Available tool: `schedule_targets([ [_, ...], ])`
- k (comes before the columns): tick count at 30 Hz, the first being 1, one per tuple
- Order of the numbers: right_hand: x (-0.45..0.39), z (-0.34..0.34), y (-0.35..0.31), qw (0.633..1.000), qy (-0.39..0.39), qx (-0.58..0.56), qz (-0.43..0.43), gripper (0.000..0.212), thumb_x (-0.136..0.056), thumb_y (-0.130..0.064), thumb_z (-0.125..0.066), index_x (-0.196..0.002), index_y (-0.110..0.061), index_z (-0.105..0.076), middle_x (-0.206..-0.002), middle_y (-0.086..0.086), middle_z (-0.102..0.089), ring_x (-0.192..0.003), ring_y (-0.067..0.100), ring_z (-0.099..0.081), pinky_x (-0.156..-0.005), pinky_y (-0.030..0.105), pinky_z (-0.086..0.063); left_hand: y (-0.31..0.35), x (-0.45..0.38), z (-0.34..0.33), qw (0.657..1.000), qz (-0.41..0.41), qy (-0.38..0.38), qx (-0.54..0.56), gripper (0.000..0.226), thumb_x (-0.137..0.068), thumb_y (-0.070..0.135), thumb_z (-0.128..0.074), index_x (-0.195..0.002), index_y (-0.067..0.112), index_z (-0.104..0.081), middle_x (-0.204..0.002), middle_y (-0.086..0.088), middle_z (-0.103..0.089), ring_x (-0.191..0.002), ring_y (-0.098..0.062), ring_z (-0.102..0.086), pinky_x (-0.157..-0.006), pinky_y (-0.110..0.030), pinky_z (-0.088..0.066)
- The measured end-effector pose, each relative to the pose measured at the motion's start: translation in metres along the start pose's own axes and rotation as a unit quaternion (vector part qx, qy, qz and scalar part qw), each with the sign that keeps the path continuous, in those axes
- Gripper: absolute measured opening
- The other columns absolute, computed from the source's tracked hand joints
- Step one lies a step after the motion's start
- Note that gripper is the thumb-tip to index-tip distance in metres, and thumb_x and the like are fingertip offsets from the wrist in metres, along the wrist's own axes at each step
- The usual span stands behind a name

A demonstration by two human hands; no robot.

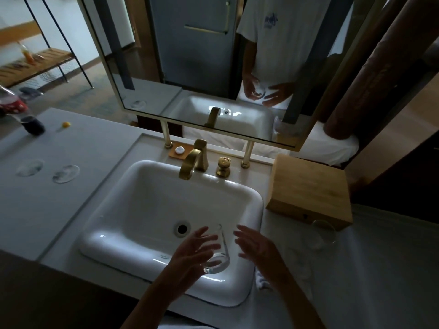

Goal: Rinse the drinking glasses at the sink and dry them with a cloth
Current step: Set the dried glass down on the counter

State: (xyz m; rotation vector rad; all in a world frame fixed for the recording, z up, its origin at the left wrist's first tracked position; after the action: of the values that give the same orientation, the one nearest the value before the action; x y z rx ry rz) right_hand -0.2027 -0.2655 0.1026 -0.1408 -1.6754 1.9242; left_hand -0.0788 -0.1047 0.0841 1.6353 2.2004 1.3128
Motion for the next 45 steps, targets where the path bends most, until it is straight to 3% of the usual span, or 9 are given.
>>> schedule_targets([
  [6,-0.004,-0.031,-0.017,0.996,-0.085,0.015,0.001,0.071,-0.082,-0.031,-0.077,-0.143,-0.026,-0.041,-0.135,-0.008,-0.061,-0.122,0.003,-0.059,-0.103,0.03,-0.05,0.011,0.012,0.008,0.998,-0.013,-0.007,-0.061,0.073,-0.081,0.002,-0.074,-0.146,0.005,-0.04,-0.142,-0.027,-0.053,-0.133,-0.046,-0.049,-0.105,-0.066,-0.04],
  [9,-0.009,-0.04,-0.019,0.997,-0.081,0.013,-0.006,0.074,-0.079,-0.024,-0.079,-0.143,-0.02,-0.04,-0.131,-0.006,-0.064,-0.122,0.005,-0.06,-0.103,0.03,-0.05,0.021,0.016,0.015,0.996,-0.015,0.017,-0.085,0.057,-0.092,-0.002,-0.064,-0.145,0.007,-0.044,-0.139,-0.023,-0.058,-0.133,-0.045,-0.05,-0.102,-0.058,-0.048],
  [14,-0.022,-0.069,-0.031,0.997,-0.072,-0.019,-0.021,0.084,-0.07,-0.035,-0.087,-0.141,-0.021,-0.043,-0.133,-0.001,-0.063,-0.12,0.013,-0.062,-0.102,0.041,-0.051,0.045,0.022,0.038,0.987,-0.026,0.052,-0.152,0.079,-0.079,0.021,-0.083,-0.146,0.013,-0.044,-0.135,-0.016,-0.063,-0.131,-0.041,-0.054,-0.107,-0.062,-0.041],
  [18,-0.039,-0.107,-0.054,0.996,-0.077,-0.026,-0.024,0.058,-0.077,-0.011,-0.08,-0.126,-0.026,-0.053,-0.119,-0.015,-0.071,-0.111,0.004,-0.066,-0.088,0.024,-0.056,0.071,0.023,0.069,0.972,-0.048,0.029,-0.229,0.058,-0.093,0.004,-0.069,-0.145,0.014,-0.046,-0.134,-0.02,-0.062,-0.13,-0.041,-0.055,-0.108,-0.057,-0.043],
  [21,-0.058,-0.142,-0.074,0.996,-0.085,-0.019,-0.014,0.052,-0.076,-0.007,-0.08,-0.12,-0.027,-0.059,-0.115,-0.009,-0.073,-0.11,0.008,-0.067,-0.086,0.025,-0.055,0.099,0.026,0.103,0.965,-0.06,0.039,-0.252,0.063,-0.089,0.008,-0.073,-0.145,0.015,-0.046,-0.133,-0.018,-0.064,-0.127,-0.036,-0.058,-0.103,-0.047,-0.049],
  [31,-0.156,-0.281,-0.12,0.997,-0.064,-0.032,-0.021,0.075,-0.056,-0.01,-0.087,-0.124,-0.02,-0.057,-0.119,-0.003,-0.071,-0.114,0.012,-0.066,-0.086,0.025,-0.056,0.201,0.03,0.247,0.956,-0.085,0.098,-0.264,0.067,-0.076,0.023,-0.079,-0.137,0.018,-0.052,-0.131,-0.008,-0.066,-0.122,-0.016,-0.064,-0.095,-0.033,-0.054],
  [36,-0.204,-0.342,-0.14,0.997,-0.067,-0.034,-0.016,0.077,-0.054,-0.01,-0.089,-0.122,-0.024,-0.056,-0.126,-0.004,-0.067,-0.121,0.011,-0.061,-0.099,0.033,-0.052,0.248,0.026,0.307,0.95,-0.095,0.103,-0.279,0.064,-0.085,-0.004,-0.069,-0.141,0.017,-0.045,-0.121,0.0,-0.07,-0.111,-0.005,-0.067,-0.086,-0.022,-0.053],
  [41,-0.252,-0.397,-0.16,0.995,-0.098,-0.031,0.002,0.08,-0.06,-0.001,-0.088,-0.128,-0.02,-0.05,-0.126,0.002,-0.065,-0.121,0.013,-0.06,-0.099,0.03,-0.051,0.298,0.023,0.362,0.943,-0.1,0.115,-0.295,0.069,-0.073,0.033,-0.077,-0.136,0.037,-0.048,-0.13,-0.004,-0.066,-0.117,-0.018,-0.067,-0.093,-0.03,-0.055],
  [45,-0.291,-0.432,-0.17,0.994,-0.111,-0.026,0.005,0.076,-0.064,-0.001,-0.087,-0.13,-0.015,-0.054,-0.128,0.005,-0.064,-0.123,0.018,-0.059,-0.101,0.029,-0.051,0.332,0.011,0.401,0.936,-0.107,0.11,-0.316,0.065,-0.073,0.04,-0.074,-0.133,0.055,-0.052,-0.133,-0.001,-0.064,-0.12,-0.016,-0.066,-0.098,-0.033,-0.054],
])
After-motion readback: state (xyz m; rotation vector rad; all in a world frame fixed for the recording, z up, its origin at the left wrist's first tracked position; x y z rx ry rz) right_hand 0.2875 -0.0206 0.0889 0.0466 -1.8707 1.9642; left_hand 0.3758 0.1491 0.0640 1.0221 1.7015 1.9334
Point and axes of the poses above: each hand's wrist, its own x-axis away from the middle knuckle, its own z-axis out of the back of the hand, y = z × x, the point moved 4 cm from there along -x, towards the middle knuckle
